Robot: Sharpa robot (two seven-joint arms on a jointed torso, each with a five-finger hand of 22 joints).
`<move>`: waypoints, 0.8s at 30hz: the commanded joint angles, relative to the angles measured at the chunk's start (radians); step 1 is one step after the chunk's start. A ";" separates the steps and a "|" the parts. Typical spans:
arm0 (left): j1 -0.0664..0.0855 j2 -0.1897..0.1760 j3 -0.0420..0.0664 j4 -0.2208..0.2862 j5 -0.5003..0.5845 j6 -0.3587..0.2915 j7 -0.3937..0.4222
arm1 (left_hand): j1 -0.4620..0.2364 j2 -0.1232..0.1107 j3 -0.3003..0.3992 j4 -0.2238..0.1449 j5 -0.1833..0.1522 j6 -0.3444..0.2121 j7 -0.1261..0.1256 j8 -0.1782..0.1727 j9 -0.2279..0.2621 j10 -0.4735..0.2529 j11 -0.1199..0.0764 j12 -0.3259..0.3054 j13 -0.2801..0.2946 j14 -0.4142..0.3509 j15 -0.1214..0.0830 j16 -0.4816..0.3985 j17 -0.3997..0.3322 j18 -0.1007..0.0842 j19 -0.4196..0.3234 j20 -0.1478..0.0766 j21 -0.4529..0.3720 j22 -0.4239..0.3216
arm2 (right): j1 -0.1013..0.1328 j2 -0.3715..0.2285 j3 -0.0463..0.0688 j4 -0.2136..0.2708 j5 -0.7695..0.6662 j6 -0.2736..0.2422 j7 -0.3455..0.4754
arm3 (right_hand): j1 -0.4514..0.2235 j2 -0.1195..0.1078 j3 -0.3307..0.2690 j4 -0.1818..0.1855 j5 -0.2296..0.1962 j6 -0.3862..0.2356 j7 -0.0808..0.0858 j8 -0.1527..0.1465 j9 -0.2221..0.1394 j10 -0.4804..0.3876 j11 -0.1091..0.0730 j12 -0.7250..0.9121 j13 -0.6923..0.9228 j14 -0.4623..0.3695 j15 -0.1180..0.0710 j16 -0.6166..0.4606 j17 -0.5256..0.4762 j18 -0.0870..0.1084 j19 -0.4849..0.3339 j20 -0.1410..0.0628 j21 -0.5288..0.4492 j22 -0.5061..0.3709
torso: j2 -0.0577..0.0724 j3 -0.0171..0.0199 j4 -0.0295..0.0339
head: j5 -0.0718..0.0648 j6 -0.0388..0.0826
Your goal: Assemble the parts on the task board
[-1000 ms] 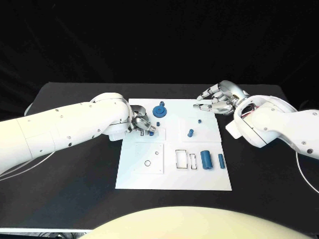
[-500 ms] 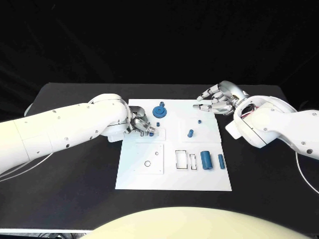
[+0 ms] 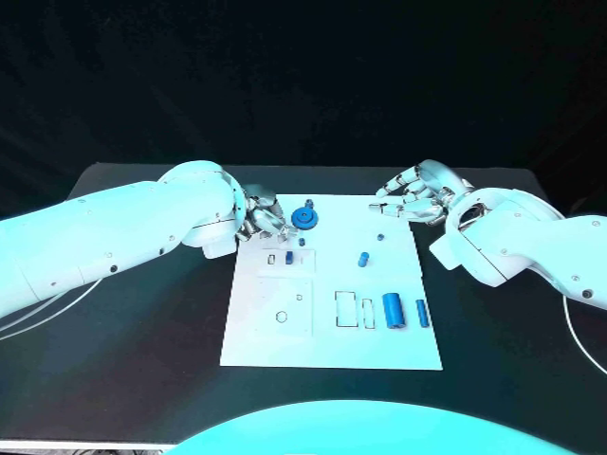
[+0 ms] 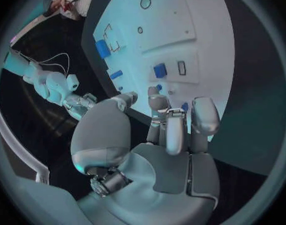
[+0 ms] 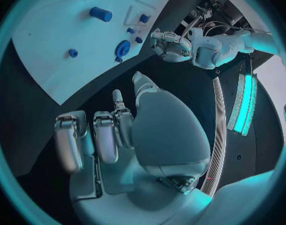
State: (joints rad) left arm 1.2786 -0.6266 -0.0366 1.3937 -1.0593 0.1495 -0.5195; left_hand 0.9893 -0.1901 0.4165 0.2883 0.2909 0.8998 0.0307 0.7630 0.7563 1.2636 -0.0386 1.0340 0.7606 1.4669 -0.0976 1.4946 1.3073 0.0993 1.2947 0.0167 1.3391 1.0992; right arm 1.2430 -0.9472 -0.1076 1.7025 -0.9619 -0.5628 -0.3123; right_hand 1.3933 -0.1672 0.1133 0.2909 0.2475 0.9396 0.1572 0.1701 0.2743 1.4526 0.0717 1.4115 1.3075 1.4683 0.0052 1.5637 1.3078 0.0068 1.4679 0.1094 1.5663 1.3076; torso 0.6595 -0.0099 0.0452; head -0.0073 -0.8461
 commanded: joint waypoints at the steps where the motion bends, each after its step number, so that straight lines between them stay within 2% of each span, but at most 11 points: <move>1: 0.019 -0.004 0.008 -0.008 0.015 -0.010 0.004 | 0.029 0.009 -0.012 0.000 0.009 -0.050 0.026 -0.061 -0.034 -0.031 0.021 -0.037 -0.054 0.060 0.022 -0.003 0.097 -0.001 -0.006 0.014 -0.007 -0.009 | -0.001 0.001 0.000 -0.001 -0.009 0.003 0.009 | -0.008 -0.002 -0.003 0.002 -0.007 0.000 -0.002 0.005 -0.002 -0.004 0.000 -0.002 0.136 0.097 -0.006 -0.003 0.241 -0.004 0.098 -0.005 -0.006 0.257 | 0.001 0.0014 0.0016 | 0.003 0.005; 2: 0.025 -0.005 0.010 -0.016 0.017 -0.006 0.004 | 0.033 0.011 -0.016 0.001 0.009 -0.054 0.031 -0.073 -0.042 -0.035 0.026 -0.041 -0.060 0.060 0.025 -0.003 0.097 0.000 -0.008 0.018 -0.009 -0.011 | -0.001 0.001 0.000 -0.002 -0.009 0.003 0.009 | -0.008 -0.002 -0.003 0.002 -0.007 0.000 -0.002 0.005 -0.002 -0.004 0.000 -0.002 0.136 0.097 -0.006 -0.003 0.241 -0.004 0.098 -0.005 -0.006 0.257 | 0.001 0.0016 0.0023 | 0.003 0.008; 7: 0.045 0.005 0.017 -0.081 0.021 0.011 0.007 | 0.038 0.010 -0.022 0.000 0.008 -0.052 0.035 -0.086 -0.052 -0.043 0.030 -0.050 -0.075 0.061 0.029 -0.002 0.099 0.002 -0.010 0.023 -0.012 -0.015 | -0.001 0.000 0.000 -0.004 -0.009 0.004 0.009 | -0.008 -0.002 -0.003 0.002 -0.007 0.000 -0.002 0.005 -0.002 -0.004 0.000 -0.002 0.136 0.097 -0.006 -0.003 0.241 -0.004 0.098 -0.005 -0.006 0.257 | 0.004 -0.0005 0.0005 | 0.003 0.011; 9: 0.048 0.010 0.018 -0.105 0.023 0.016 0.009 | 0.041 0.008 -0.025 0.000 0.007 -0.052 0.036 -0.090 -0.056 -0.047 0.031 -0.055 -0.081 0.060 0.031 -0.003 0.096 0.002 -0.013 0.025 -0.014 -0.019 | -0.001 0.000 0.000 -0.004 -0.009 0.004 0.009 | -0.008 -0.002 -0.003 0.002 -0.007 0.000 -0.002 0.005 -0.002 -0.004 0.000 -0.002 0.136 0.097 -0.006 -0.003 0.241 -0.004 0.098 -0.005 -0.006 0.257 | 0.006 -0.0008 -0.0003 | 0.002 0.014; 16: 0.056 0.041 0.019 -0.199 0.046 0.028 0.017 | 0.061 0.005 -0.047 0.001 0.007 -0.070 0.053 -0.131 -0.086 -0.097 0.047 -0.106 -0.156 0.047 0.044 -0.021 0.061 0.012 -0.043 0.038 -0.040 -0.061 | -0.001 0.000 0.000 -0.003 -0.009 0.004 0.009 | -0.008 -0.002 -0.003 0.002 -0.007 0.000 -0.002 0.005 -0.002 -0.004 0.000 -0.002 0.136 0.097 -0.006 -0.003 0.241 -0.004 0.098 -0.005 -0.006 0.257 | 0.013 -0.0015 -0.0047 | 0.005 0.026; 24: 0.061 0.101 0.016 -0.308 0.060 0.103 0.019 | 0.063 0.005 -0.053 0.002 0.005 -0.073 0.057 -0.139 -0.092 -0.105 0.050 -0.111 -0.163 0.047 0.047 -0.020 0.062 0.012 -0.045 0.041 -0.042 -0.063 | 0.000 0.003 0.000 -0.001 -0.008 0.006 0.009 | -0.008 -0.002 -0.003 0.002 -0.007 0.000 -0.002 0.005 -0.002 -0.004 0.000 -0.002 0.136 0.097 -0.006 -0.003 0.241 -0.004 0.098 -0.005 -0.006 0.257 | 0.026 -0.0018 -0.0075 | 0.008 0.032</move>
State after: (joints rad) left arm 1.3376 -0.5335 -0.0198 1.0968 -1.0210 0.1862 -0.5139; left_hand 1.0437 -0.1854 0.3683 0.2897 0.2966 0.8292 0.0802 0.6284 0.6648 1.1648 0.0109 0.9261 0.5988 1.4684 -0.0568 1.4779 1.3073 0.0993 1.2540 0.0574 1.3022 1.0365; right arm 1.2431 -0.9452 -0.1077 1.6999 -0.9616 -0.5626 -0.3122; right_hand 1.3934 -0.1672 0.1133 0.2909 0.2476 0.9396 0.1572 0.1700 0.2735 1.4526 0.0717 1.4115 1.3074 1.4682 0.0052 1.5637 1.3076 0.0067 1.4679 0.1094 1.5663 1.3073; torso 0.6786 -0.0111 0.0390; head -0.0002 -0.8160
